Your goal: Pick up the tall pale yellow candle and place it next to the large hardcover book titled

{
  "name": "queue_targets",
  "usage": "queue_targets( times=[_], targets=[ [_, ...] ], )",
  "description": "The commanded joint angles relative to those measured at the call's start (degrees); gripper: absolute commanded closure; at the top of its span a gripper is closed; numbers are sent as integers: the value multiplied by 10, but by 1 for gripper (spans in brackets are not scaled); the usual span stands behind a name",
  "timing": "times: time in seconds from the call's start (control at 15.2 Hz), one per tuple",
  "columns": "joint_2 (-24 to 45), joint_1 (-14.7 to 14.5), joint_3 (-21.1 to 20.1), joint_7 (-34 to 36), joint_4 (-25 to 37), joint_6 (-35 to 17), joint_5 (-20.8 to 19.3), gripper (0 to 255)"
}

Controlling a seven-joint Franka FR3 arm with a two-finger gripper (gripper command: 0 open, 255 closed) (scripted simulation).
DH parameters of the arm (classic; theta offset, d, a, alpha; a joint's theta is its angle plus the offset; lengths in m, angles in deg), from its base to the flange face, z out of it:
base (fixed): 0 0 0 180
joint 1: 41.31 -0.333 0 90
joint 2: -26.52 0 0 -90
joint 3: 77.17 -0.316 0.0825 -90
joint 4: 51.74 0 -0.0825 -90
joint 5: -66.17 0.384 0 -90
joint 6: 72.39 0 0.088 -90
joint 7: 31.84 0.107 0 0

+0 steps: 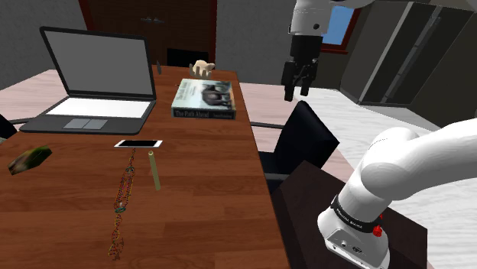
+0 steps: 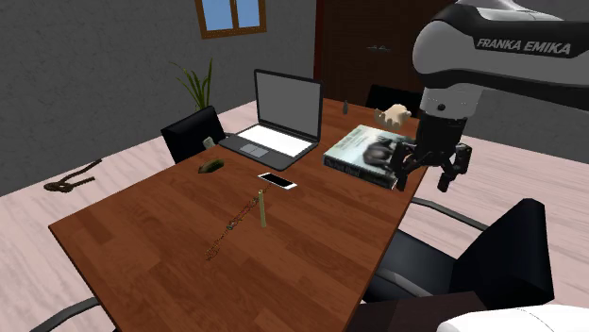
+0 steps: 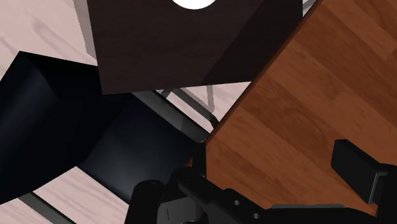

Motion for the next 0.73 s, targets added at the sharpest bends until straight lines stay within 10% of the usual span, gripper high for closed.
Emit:
queue_targets(
  times=[0.0, 0.66],
  targets=[
    [0, 0, 0, 0, 0, 0, 0, 0],
    [156, -38, -102, 89, 59, -105, 50, 0]
  ],
)
